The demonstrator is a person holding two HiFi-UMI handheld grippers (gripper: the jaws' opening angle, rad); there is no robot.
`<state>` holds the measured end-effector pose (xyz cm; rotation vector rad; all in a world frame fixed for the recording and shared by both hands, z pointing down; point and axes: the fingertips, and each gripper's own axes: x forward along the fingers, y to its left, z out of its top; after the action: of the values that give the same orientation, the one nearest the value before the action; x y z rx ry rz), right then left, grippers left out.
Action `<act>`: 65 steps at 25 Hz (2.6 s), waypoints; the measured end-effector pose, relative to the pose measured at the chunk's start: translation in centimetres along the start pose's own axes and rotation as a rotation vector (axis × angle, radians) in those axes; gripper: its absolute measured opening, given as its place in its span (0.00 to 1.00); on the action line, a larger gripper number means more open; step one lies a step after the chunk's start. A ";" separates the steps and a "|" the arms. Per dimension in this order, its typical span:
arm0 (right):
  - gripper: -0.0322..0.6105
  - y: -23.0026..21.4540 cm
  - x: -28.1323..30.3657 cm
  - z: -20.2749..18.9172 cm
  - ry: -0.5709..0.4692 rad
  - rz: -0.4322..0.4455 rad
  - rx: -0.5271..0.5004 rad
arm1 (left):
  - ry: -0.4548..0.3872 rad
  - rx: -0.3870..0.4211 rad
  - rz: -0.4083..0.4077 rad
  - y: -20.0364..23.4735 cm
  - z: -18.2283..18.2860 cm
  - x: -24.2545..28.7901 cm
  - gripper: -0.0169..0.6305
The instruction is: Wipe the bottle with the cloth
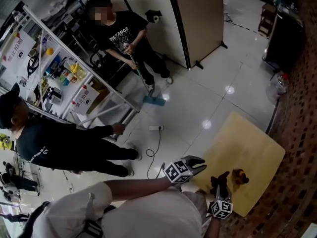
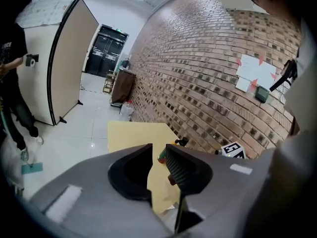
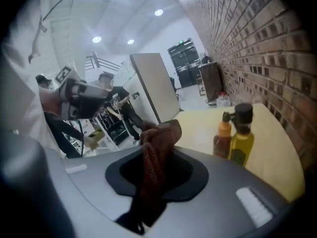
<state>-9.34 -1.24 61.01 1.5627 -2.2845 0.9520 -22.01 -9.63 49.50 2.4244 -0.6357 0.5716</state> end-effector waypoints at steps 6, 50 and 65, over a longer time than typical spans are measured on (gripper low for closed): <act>0.18 -3.1 -6.7 9.2 -0.168 -0.019 -0.048 | -0.007 0.032 -0.036 -3.3 0.7 4.8 0.19; 0.18 -15.6 -14.2 5.4 -0.234 -0.253 0.145 | 0.502 0.950 -0.239 -13.2 -5.0 26.4 0.46; 0.18 -16.0 -11.7 6.7 -0.308 -0.075 0.369 | 0.566 0.972 -0.141 -13.1 -6.9 26.3 0.29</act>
<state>10.95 -0.17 56.16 2.0571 -2.3189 1.2451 4.41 -4.01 63.01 2.8630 0.1139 1.7241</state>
